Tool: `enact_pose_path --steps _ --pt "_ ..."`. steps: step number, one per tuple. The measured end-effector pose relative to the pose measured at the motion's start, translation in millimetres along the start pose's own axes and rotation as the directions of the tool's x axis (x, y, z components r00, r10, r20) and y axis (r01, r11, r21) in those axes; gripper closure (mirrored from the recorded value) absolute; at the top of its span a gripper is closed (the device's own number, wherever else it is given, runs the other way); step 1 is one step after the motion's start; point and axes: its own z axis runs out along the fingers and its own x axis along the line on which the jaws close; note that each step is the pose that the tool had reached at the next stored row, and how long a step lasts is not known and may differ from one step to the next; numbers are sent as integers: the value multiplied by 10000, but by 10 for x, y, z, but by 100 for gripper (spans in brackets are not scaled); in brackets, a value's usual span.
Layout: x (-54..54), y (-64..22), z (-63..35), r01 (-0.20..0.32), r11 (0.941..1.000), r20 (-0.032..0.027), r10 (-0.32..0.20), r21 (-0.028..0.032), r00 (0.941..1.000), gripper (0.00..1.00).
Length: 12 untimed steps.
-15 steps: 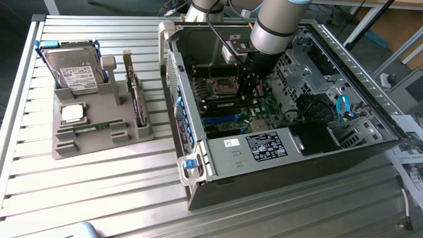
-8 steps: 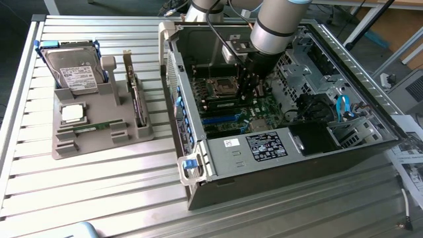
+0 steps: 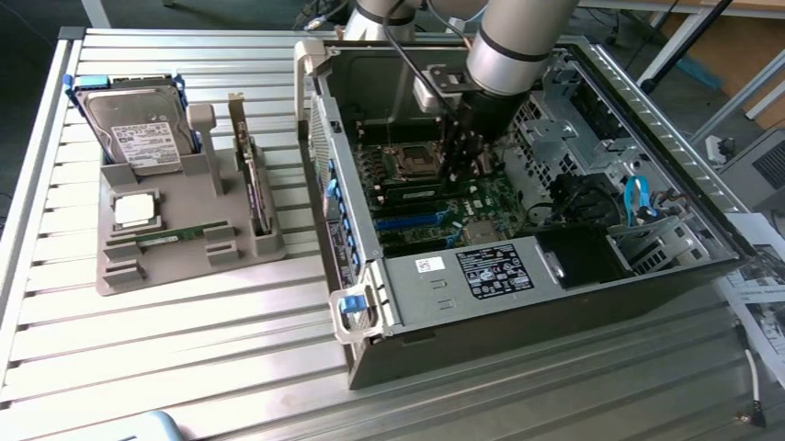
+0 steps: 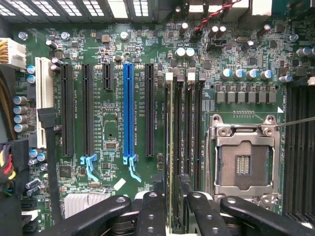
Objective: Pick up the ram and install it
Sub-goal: 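Insert the ram into the slot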
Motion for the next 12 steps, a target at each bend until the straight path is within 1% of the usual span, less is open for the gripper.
enact_pose_path --steps 3,12 --pt "-1 0 -62 0 10000 1 0 1 10000 75" --pt "-2 0 -307 0 10000 -2 0 0 10000 75"
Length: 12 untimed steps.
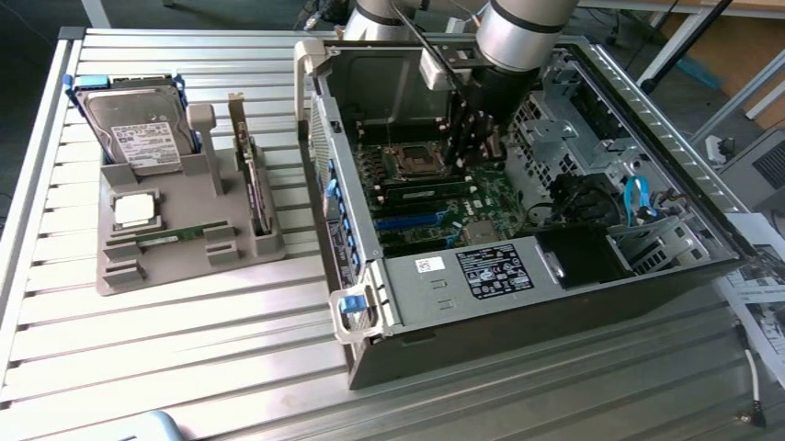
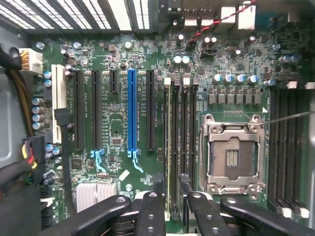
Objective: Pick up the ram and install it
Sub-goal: 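Insert the ram into the slot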
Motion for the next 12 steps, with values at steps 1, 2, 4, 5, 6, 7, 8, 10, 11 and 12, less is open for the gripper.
enact_pose_path --steps 1,2,4,5,6,7,8,10,11,12 --pt "0 0 -22 0 10000 0 0 0 10000 75" --pt "-1 0 -52 0 10000 1 0 0 10000 75" --pt "-1 0 -120 0 10000 0 0 0 10000 75" --pt "-1 0 -146 0 10000 2 0 1 10000 75" --pt "-1 0 -172 0 10000 1 0 0 10000 75" --pt "-2 0 -201 0 10000 -1 0 0 10000 75" --pt "-2 0 -228 0 10000 0 0 0 10000 75" --pt "-2 0 -273 0 10000 0 0 0 10000 75" --pt "-2 0 -303 0 10000 0 0 0 10000 75" --pt "-3 0 -329 0 10000 0 0 0 10000 75"
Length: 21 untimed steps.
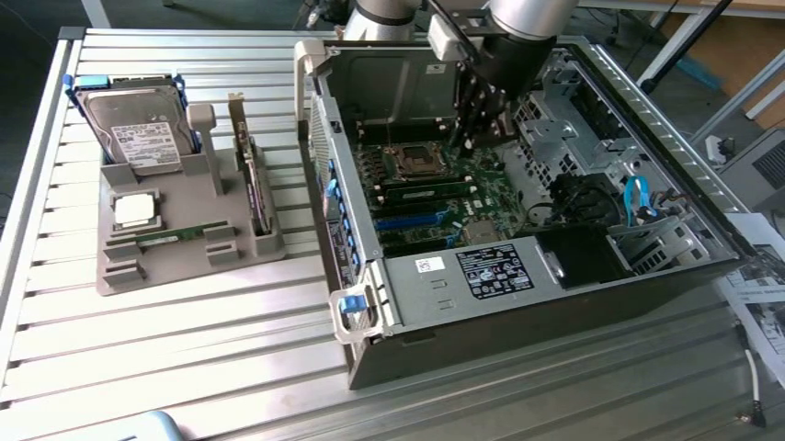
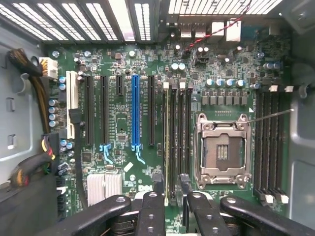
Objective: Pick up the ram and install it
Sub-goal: 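Insert the ram into the slot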
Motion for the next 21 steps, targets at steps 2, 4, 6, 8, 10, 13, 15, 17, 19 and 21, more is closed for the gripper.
enact_pose_path --steps 2,4,6,8,10,13,15,17,19,21 --pt "0 0 -62 -1 10000 0 1 0 10000 75" --pt "-1 0 -112 0 10000 -1 0 0 10000 75" --pt "-1 0 -163 0 10000 -1 0 0 10000 75" --pt "-2 0 -207 0 10000 0 0 0 10000 75" --pt "-2 0 -258 0 10000 0 0 0 10000 75" --pt "-2 0 -330 0 10000 -1 0 0 10000 75" --pt "-3 0 -346 0 10000 1 0 0 10000 75" --pt "-3 0 -346 0 10000 2 0 1 10000 75" --pt "-3 0 -346 0 10000 1 0 0 10000 75" --pt "-2 0 -346 0 10000 0 0 0 10000 75"
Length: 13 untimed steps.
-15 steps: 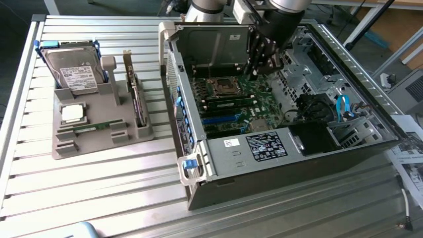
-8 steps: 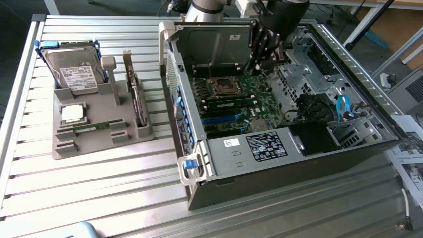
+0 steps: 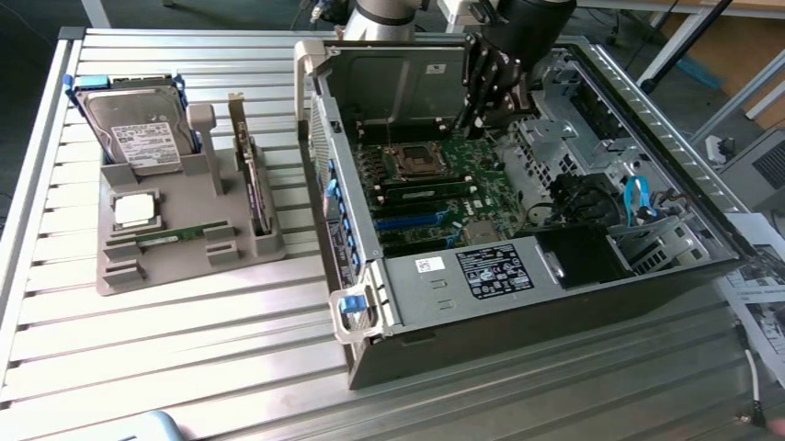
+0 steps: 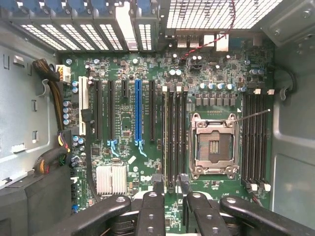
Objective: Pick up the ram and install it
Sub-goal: 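Insert the ram into the slot, then press down the ram until it locks into place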
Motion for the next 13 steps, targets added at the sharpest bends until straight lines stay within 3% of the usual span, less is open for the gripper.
enact_pose_path --steps 13 --pt "0 0 0 0 10000 0 0 0 10000 75"
